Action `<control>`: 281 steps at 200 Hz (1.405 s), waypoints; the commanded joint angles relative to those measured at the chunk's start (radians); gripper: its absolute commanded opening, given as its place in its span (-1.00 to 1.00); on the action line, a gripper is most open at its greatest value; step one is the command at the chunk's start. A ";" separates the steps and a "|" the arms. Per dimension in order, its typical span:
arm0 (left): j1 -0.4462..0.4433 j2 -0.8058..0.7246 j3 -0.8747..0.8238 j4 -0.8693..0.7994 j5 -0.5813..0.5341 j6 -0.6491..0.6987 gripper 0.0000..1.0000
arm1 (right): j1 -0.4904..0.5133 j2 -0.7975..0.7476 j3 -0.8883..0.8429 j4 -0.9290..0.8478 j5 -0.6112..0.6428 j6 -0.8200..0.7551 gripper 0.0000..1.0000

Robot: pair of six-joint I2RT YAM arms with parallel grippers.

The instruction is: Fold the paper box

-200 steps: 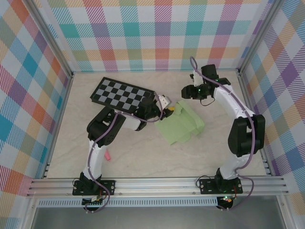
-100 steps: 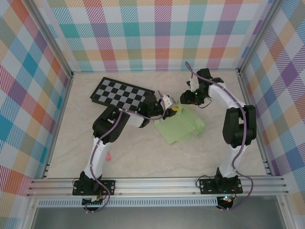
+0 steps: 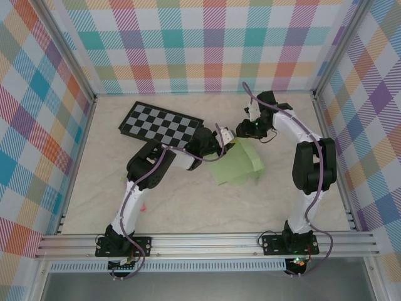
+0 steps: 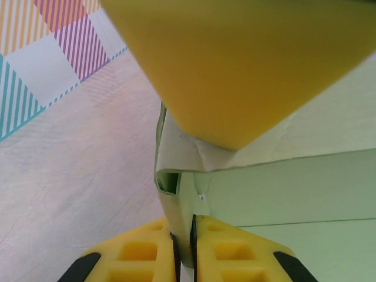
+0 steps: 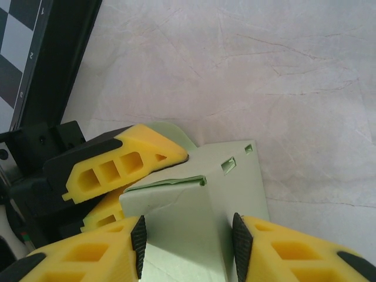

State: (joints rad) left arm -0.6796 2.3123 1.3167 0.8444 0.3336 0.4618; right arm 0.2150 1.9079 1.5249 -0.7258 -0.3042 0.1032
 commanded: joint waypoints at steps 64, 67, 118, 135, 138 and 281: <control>-0.040 0.033 0.048 0.034 -0.096 0.007 -1.00 | 0.010 -0.107 -0.093 0.073 0.045 0.020 0.08; -0.040 0.031 0.047 0.035 -0.095 0.004 -1.00 | 0.011 -0.108 -0.092 0.076 0.048 0.018 0.09; -0.046 0.032 0.049 0.036 -0.098 0.006 -1.00 | 0.011 -0.089 -0.045 0.091 0.030 0.015 0.13; -0.045 0.035 0.049 0.036 -0.095 0.009 -1.00 | -0.007 -0.096 -0.038 0.102 -0.019 0.030 0.13; -0.045 0.034 0.049 0.036 -0.093 0.010 -1.00 | -0.012 -0.098 -0.036 0.103 -0.028 0.032 0.13; -0.050 0.029 0.096 -0.100 0.017 0.071 -1.00 | -0.061 -0.022 0.036 -0.006 -0.037 -0.125 0.34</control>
State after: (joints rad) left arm -0.7124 2.3337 1.3785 0.7937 0.3500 0.4942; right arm 0.1333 1.8389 1.5131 -0.7067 -0.3447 0.0326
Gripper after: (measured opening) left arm 0.052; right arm 0.668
